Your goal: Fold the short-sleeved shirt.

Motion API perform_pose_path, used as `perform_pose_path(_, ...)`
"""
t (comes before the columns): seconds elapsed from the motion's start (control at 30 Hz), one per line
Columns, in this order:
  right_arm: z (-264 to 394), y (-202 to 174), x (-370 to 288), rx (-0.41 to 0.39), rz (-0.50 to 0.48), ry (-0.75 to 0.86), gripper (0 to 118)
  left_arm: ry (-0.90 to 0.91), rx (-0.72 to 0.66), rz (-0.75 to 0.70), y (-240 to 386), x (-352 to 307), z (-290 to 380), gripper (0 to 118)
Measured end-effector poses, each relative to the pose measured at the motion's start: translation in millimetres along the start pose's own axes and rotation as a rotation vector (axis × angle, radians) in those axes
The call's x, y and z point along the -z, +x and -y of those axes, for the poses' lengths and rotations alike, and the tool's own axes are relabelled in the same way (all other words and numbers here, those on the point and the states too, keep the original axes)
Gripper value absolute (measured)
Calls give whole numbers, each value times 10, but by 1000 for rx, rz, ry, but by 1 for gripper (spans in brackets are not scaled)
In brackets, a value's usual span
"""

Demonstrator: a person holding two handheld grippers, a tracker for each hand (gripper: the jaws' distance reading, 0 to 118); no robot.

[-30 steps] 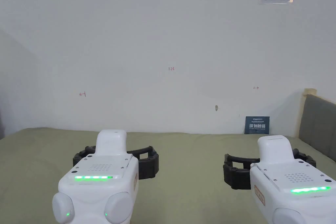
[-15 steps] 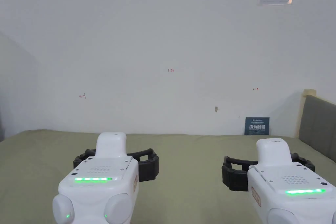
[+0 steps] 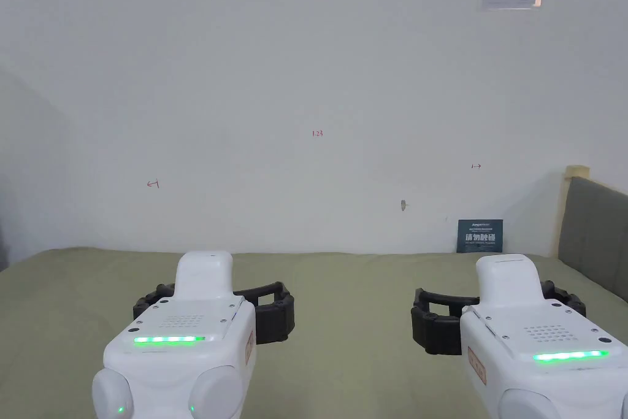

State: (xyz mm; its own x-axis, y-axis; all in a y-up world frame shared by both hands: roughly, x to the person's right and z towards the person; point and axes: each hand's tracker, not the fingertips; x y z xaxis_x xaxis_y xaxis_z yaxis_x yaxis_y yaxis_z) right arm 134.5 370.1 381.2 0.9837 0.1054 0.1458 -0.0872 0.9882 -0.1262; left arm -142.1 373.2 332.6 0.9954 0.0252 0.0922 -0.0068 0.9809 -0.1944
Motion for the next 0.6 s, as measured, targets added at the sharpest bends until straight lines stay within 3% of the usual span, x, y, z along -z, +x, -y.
perform_pose_path(0.37, -16, 11, 3, -9, -4, 16, 118, 2, -9, 8, 12, -9, 0, 118)
perform_pose_path(0.47, 14, -1, 7, -15, 44, 59, 118, 4, -9, 5, 8, -8, -5, 118)
perform_pose_path(0.6, -7, 35, 2, -5, -6, 39, 118, -1, -7, 8, 9, -8, 1, 118)
